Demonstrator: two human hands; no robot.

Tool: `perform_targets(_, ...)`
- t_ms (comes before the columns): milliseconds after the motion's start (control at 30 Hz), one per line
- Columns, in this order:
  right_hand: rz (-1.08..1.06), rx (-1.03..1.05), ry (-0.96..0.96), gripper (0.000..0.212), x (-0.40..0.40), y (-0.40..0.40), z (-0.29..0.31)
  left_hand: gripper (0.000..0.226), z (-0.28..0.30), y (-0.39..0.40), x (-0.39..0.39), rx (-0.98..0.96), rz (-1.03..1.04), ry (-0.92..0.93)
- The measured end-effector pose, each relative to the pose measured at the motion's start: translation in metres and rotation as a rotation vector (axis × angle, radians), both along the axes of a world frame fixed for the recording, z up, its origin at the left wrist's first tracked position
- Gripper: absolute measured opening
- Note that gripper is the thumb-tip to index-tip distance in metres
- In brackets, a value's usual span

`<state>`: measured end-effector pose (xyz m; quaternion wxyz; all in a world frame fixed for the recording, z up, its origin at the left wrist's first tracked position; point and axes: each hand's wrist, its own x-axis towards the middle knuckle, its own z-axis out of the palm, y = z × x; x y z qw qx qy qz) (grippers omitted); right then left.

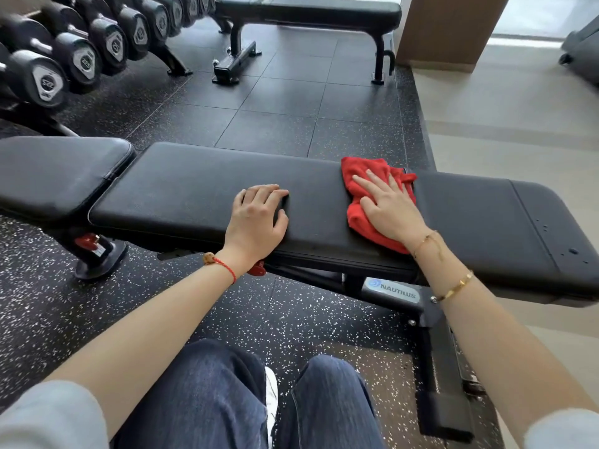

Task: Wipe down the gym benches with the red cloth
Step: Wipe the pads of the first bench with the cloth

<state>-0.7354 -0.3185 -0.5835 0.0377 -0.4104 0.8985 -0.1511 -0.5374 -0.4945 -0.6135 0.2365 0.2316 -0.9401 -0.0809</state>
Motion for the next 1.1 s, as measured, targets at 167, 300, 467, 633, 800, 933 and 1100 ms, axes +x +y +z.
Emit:
perform_targets(167,-0.063,0.058,0.02,0.051,0.004,-0.044,0.0,0.04,0.0,0.0,-0.001,-0.008,0.01,0.001)
perform_targets(300,0.064,0.014,0.034,0.051,0.03,-0.04,0.0,0.038,0.001,0.0,-0.002,-0.006,0.017,0.004)
perform_targets(467,0.176,-0.063,0.062,0.054,0.054,0.012,-0.006,0.039,0.0,-0.003,0.0,-0.001,0.004,0.003)
perform_targets(633,0.025,-0.021,0.018,0.052,0.021,0.019,-0.004,0.041,-0.002,-0.003,0.001,-0.017,-0.006,-0.008)
perform_targets(800,-0.084,0.048,-0.045,0.051,-0.013,-0.032,0.005,0.039,-0.001,-0.001,-0.001,-0.022,0.006,-0.017)
perform_targets(933,0.028,0.062,0.007,0.052,0.007,-0.056,0.004,0.037,0.0,-0.002,-0.002,-0.033,0.019,-0.017)
perform_targets(1100,0.207,-0.008,0.029,0.055,0.053,-0.027,-0.003,0.038,0.001,-0.001,-0.001,-0.018,0.015,-0.019)
